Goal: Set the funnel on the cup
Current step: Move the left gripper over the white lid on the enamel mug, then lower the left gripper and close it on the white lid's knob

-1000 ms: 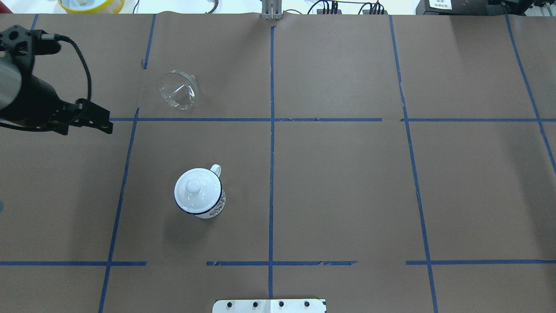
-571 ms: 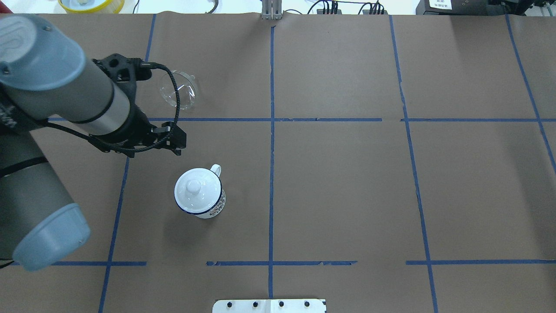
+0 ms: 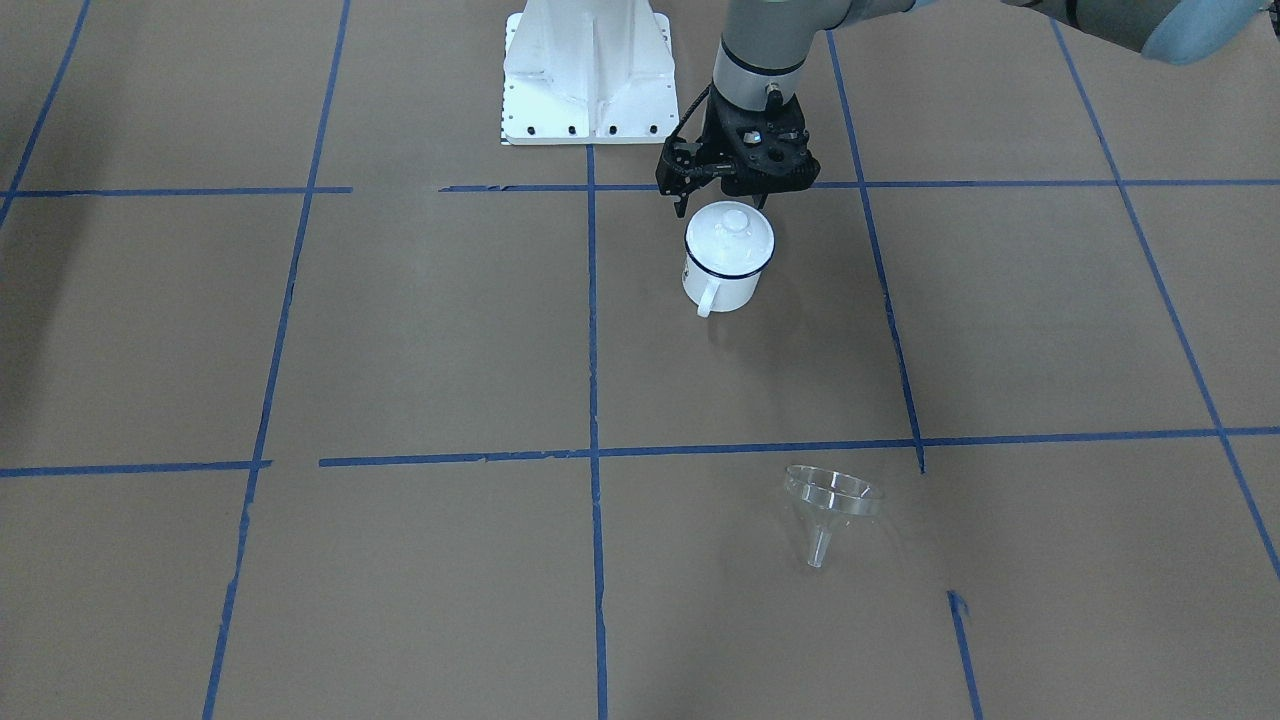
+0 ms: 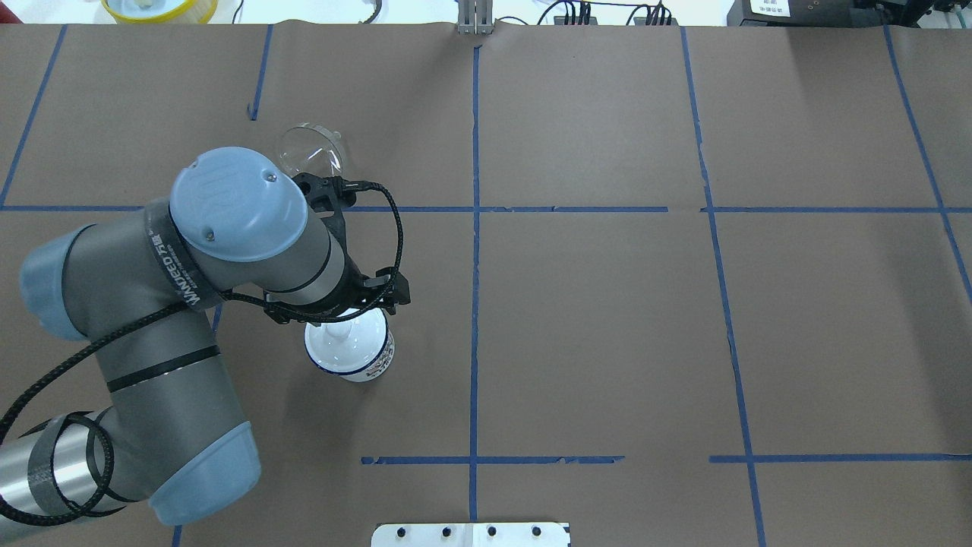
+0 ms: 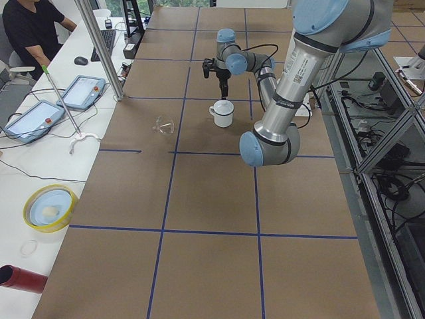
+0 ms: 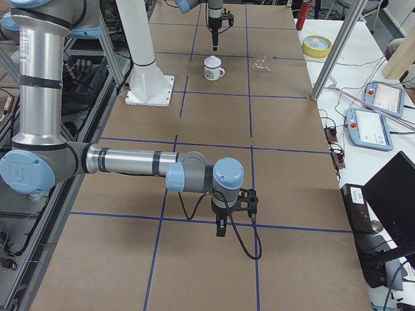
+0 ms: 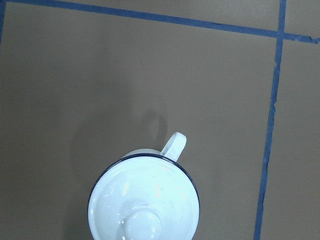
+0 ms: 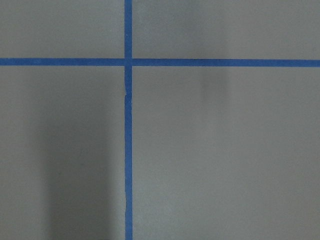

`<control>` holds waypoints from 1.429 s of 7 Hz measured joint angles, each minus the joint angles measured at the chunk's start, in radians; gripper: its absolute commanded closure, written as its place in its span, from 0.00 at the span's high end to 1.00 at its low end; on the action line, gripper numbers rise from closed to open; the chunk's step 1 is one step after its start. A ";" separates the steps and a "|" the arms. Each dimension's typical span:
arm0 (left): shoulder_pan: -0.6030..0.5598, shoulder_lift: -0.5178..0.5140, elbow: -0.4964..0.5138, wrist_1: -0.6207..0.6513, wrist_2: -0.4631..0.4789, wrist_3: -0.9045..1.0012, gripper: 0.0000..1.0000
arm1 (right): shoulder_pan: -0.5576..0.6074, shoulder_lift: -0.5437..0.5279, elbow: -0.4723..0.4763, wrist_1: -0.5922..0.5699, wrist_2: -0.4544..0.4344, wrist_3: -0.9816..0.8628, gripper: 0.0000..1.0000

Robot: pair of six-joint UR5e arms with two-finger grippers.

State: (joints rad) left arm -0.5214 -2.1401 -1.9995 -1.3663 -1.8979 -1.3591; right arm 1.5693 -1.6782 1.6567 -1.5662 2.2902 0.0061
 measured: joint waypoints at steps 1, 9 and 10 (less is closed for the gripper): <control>0.007 0.008 0.005 -0.009 0.011 -0.008 0.98 | 0.000 0.000 0.000 0.000 0.000 0.000 1.00; 0.017 0.038 0.003 -0.013 0.007 -0.014 0.83 | 0.000 0.000 0.000 0.000 0.000 0.000 1.00; 0.020 0.039 0.005 -0.013 0.007 -0.014 0.83 | 0.000 0.000 0.000 0.000 0.000 0.000 1.00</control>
State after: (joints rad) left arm -0.5010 -2.1013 -1.9944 -1.3791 -1.8914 -1.3729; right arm 1.5693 -1.6782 1.6567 -1.5662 2.2902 0.0062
